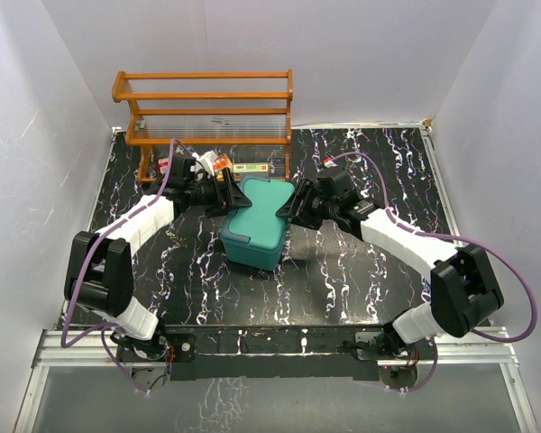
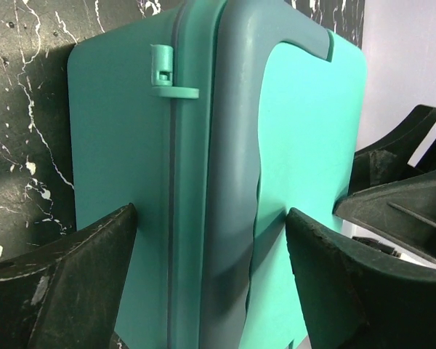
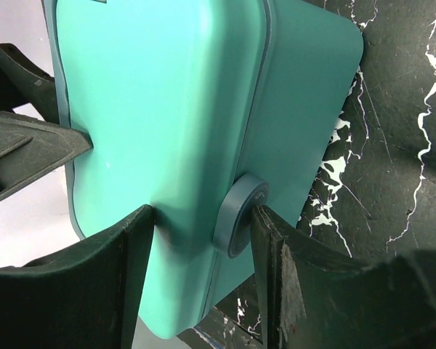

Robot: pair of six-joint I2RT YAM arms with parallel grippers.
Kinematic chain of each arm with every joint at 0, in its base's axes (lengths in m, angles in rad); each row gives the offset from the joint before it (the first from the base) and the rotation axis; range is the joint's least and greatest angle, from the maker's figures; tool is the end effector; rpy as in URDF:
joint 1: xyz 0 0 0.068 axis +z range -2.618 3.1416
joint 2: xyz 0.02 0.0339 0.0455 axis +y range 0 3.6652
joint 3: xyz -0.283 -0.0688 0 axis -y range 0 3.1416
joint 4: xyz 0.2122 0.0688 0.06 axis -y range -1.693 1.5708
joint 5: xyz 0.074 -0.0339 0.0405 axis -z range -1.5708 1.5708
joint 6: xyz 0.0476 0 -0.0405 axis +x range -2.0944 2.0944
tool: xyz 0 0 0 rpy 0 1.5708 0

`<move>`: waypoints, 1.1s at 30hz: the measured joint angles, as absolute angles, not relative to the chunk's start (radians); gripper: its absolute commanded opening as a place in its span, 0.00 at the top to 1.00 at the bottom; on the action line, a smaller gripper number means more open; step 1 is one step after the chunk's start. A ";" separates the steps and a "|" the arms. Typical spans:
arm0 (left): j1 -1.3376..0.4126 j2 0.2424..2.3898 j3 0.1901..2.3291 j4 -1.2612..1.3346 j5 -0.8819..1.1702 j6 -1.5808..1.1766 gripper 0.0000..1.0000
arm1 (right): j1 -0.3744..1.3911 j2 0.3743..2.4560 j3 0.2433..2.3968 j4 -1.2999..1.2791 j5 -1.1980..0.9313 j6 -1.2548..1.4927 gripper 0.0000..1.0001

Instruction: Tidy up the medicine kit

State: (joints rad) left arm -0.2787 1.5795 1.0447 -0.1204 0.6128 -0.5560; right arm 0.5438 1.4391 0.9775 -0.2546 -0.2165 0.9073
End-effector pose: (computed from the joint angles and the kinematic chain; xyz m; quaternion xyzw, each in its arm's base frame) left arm 0.3051 -0.1158 0.2711 0.0138 0.8655 -0.4182 0.2755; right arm 0.2433 0.1590 0.2742 0.1195 0.8980 0.3469 0.2430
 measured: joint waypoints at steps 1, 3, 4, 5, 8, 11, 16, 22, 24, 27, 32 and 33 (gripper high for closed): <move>-0.279 1.576 1.037 -0.109 0.612 -0.569 0.26 | 0.542 1.440 0.978 -0.253 -0.220 0.905 0.51; -0.276 1.567 1.013 -0.074 0.610 -0.600 0.28 | 0.538 1.442 0.978 -0.252 -0.225 0.902 0.55; -0.274 1.562 0.998 -0.051 0.610 -0.617 0.28 | 0.535 1.442 0.978 -0.252 -0.227 0.902 0.56; -0.273 1.557 0.984 -0.029 0.610 -0.635 0.28 | 0.532 1.442 0.978 -0.253 -0.226 0.901 0.57; -0.275 1.557 0.964 0.020 0.610 -0.679 0.30 | 0.519 1.441 0.978 -0.249 -0.212 0.898 0.60; -0.288 1.571 0.963 0.053 0.607 -0.714 0.34 | 0.501 1.439 0.976 -0.242 -0.182 0.897 0.61; -0.330 1.607 0.966 0.121 0.611 -0.779 0.35 | 0.451 1.416 0.965 -0.231 -0.106 0.879 0.62; -0.388 1.632 0.989 0.123 0.606 -0.810 0.28 | 0.382 1.403 0.965 -0.217 -0.080 0.791 0.56; -0.399 1.626 1.000 0.094 0.581 -0.799 0.21 | 0.370 1.395 0.966 -0.222 -0.081 0.755 0.51; -0.416 1.606 1.031 -0.001 0.515 -0.758 0.05 | 0.361 1.372 0.979 -0.282 -0.066 0.700 0.40; -0.426 1.517 1.066 -0.191 0.345 -0.666 0.01 | 0.331 1.287 1.024 -0.446 0.038 0.615 0.25; -0.425 1.491 1.071 -0.230 0.306 -0.654 0.01 | 0.327 1.265 1.031 -0.466 0.057 0.603 0.23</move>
